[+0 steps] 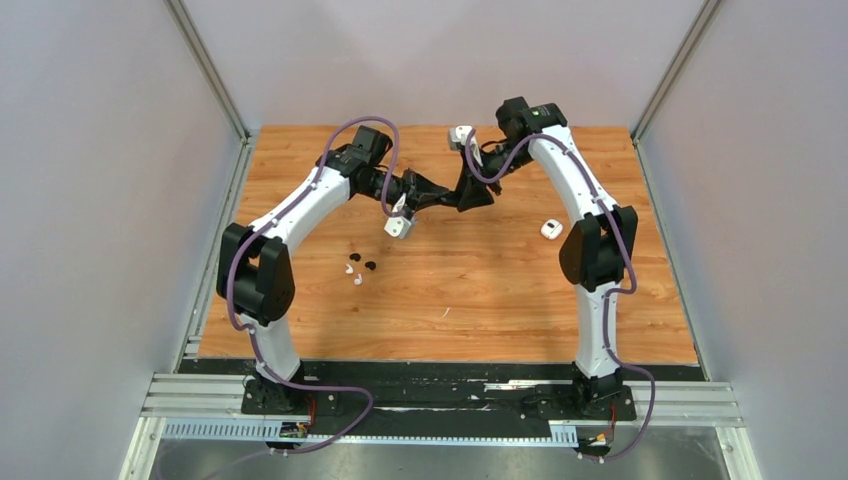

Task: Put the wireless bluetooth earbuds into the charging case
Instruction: Pick up the charging case at the center of the board.

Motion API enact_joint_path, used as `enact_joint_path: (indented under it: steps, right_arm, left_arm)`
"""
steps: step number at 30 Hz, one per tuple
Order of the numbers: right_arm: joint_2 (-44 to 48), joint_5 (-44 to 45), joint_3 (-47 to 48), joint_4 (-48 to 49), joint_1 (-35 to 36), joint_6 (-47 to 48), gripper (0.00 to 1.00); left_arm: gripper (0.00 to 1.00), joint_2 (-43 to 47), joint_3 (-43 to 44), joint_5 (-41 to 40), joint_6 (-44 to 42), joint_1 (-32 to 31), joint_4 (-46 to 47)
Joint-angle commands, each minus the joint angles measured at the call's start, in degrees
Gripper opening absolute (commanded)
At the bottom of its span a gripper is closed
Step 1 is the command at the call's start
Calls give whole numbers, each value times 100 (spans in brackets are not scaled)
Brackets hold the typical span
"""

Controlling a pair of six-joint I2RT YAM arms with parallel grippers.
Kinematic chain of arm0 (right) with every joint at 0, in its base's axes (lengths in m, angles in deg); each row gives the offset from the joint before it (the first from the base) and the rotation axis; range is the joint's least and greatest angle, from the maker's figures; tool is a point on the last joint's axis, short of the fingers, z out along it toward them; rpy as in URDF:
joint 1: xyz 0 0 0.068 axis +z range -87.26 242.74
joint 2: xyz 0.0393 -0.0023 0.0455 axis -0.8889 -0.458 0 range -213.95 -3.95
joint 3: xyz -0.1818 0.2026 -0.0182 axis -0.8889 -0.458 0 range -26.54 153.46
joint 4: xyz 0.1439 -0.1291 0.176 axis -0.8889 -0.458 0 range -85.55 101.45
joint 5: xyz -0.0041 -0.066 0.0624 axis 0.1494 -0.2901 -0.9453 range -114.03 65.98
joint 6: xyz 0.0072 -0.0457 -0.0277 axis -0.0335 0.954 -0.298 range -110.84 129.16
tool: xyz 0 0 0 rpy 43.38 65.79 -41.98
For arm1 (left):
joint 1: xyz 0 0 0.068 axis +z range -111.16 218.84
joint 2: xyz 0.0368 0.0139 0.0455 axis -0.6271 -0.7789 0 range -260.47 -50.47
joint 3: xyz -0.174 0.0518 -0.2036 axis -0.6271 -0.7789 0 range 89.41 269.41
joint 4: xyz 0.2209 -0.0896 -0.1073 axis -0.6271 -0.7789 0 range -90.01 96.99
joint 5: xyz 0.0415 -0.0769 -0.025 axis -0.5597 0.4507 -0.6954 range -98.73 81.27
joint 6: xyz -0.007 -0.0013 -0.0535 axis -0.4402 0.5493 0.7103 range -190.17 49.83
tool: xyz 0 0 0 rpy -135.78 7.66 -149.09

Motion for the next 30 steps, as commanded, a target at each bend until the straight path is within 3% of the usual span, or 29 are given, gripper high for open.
enact_joint_path:
  steps: [1,4,6,9,10,14,17,23,26,30]
  right_arm:
    - [244,-492,129,305,24,-272,20]
    - [354,-532,124,751,-202,-1117,34]
    - [521,-840,77,1200,-485,-1711,40]
    - [892,-988,-215,1993,-740,-2491,53]
    - [1060,-890,-396,2321,-768,-2693,56]
    - [2030,-409,-1692,4233,-744,-3642,57]
    - [2459,-297,-2357,5093,-687,-3663,56]
    - [2617,85,-2799,5043,-225,-3039,52]
    - [2319,-39,-2675,4863,-71,-3028,51]
    - [1780,-57,-2300,4699,46,-3213,49]
  left_arm:
    - [1,401,-362,-92,-447,-63,1253]
    - [0,717,-731,-551,1130,-63,2126]
    - [0,876,-887,-920,2933,-55,2657]
    - [0,1022,-918,-1369,4698,-54,3023]
    - [0,1069,-872,-1543,5529,-50,3040]
    - [0,1113,-499,-1412,7069,20,2390]
    - [0,1094,-224,-1000,7447,75,1768]
    - [0,684,208,-301,8382,355,1169]
    - [0,397,602,-70,7904,439,378]
    - [0,290,792,-134,7513,439,25]
